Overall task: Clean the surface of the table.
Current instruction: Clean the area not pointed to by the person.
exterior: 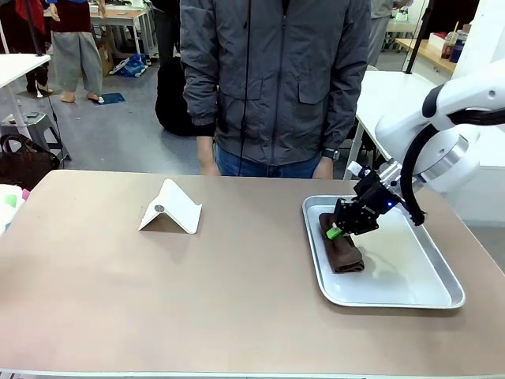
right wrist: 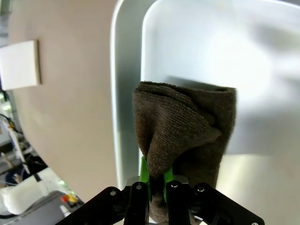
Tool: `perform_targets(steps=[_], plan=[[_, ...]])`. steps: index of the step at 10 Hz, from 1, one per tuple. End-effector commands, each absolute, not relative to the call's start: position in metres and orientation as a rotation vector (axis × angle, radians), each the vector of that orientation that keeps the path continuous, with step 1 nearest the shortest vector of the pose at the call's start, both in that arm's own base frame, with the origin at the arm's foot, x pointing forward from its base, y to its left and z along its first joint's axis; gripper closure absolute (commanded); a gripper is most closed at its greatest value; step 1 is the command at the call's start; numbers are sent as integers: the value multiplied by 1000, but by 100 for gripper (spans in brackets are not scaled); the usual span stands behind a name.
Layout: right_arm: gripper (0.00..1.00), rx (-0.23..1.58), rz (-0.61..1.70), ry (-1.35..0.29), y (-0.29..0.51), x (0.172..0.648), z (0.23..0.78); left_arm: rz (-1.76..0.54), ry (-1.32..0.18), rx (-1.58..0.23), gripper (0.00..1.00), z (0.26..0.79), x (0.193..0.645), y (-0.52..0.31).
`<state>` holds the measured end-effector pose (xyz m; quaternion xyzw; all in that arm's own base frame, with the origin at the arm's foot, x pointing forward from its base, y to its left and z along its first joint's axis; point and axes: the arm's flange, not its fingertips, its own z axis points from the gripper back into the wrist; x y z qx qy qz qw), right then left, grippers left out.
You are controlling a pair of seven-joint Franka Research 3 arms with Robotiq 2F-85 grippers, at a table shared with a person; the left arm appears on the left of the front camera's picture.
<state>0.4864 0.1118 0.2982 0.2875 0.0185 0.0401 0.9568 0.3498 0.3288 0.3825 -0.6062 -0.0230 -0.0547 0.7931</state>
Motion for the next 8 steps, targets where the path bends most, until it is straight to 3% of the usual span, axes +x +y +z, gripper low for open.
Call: perform_targets(steps=[1, 3, 8], plan=[[87, 433, 165, 16, 107, 474, 300, -97, -62, -1311, 78, 387, 349, 325], [87, 346, 158, -4, 99, 474, 301, -97, -62, -1311, 78, 387, 349, 325], [87, 329, 2, -63, 46, 481, 309, -97, -62, -1311, 78, 387, 349, 325]])
